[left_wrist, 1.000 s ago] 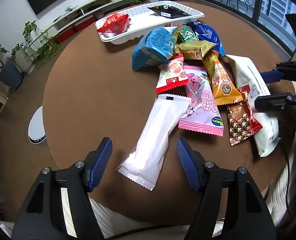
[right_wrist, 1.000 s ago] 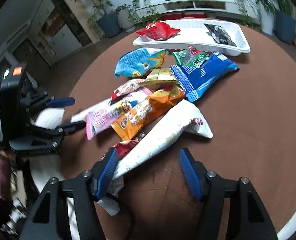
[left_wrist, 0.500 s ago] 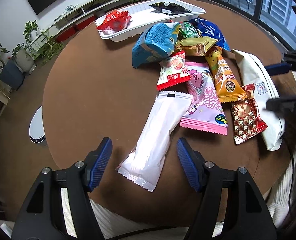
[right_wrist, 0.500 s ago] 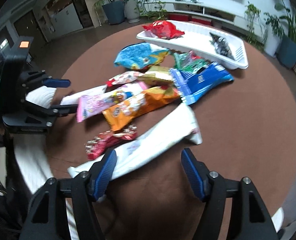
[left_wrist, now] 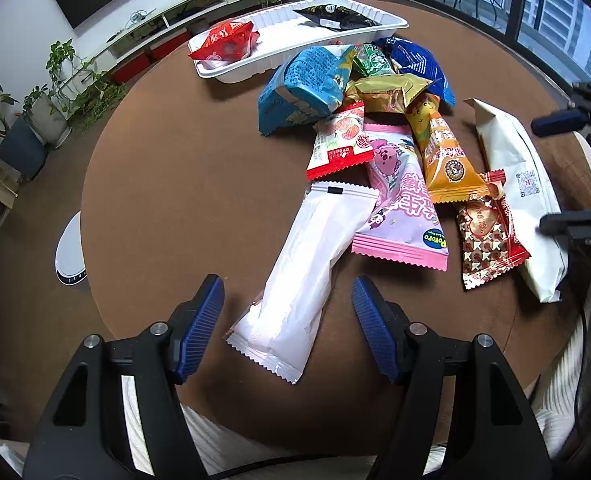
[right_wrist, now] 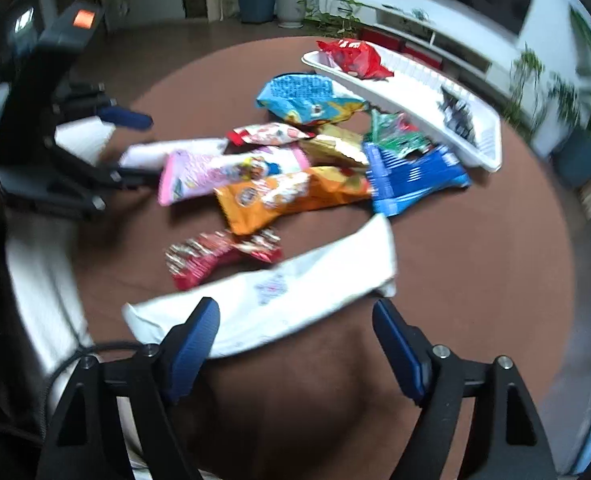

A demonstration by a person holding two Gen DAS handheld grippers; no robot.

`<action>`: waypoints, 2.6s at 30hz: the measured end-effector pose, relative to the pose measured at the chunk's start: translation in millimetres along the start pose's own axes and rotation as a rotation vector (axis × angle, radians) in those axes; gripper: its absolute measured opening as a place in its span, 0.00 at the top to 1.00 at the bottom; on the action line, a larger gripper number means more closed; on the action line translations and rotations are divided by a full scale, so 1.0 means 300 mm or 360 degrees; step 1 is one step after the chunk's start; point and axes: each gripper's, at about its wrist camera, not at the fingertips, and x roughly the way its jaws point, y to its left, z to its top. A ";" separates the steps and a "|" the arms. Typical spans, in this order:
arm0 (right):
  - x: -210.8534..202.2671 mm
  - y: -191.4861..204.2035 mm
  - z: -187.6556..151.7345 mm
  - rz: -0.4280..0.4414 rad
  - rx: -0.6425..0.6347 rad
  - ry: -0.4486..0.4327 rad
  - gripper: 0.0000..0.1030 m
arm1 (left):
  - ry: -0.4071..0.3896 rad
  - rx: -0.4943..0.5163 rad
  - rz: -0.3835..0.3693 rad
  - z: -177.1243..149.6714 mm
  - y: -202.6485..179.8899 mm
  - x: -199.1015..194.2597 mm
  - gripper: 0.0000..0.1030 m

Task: Organize snacks
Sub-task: 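Move the right tool toward the long white wrapper and lower it, then grasp the white wrapper with the right gripper while the left grasps another white wrapper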

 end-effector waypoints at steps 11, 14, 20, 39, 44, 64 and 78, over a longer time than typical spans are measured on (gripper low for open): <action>-0.091 -0.011 -0.015 0.0015 0.0111 -0.0153 0.22 | -0.0021 -0.0027 -0.0003 0.002 -0.004 -0.003 0.37; -0.095 0.068 0.006 -0.0055 0.0013 -0.0224 0.22 | -0.0020 -0.0034 -0.0001 0.001 -0.002 -0.002 0.37; -0.039 0.204 0.030 -0.0158 -0.0200 -0.0214 0.22 | -0.0021 -0.0033 0.0003 -0.002 0.000 0.000 0.37; -0.112 0.085 -0.079 -0.0425 -0.0359 -0.0081 0.14 | -0.0027 -0.0046 0.0007 0.007 0.000 0.009 0.37; -0.124 -0.031 -0.087 -0.0184 0.0027 -0.0098 0.14 | -0.0027 -0.0041 0.0008 0.007 -0.003 0.014 0.37; 0.063 -0.018 -0.017 0.0355 0.0473 -0.0115 0.63 | -0.0045 0.0077 -0.0111 0.032 0.031 0.058 0.49; 0.106 -0.127 -0.067 0.0773 0.0748 -0.0200 0.83 | -0.0048 -0.0004 -0.0386 0.040 0.050 0.067 0.80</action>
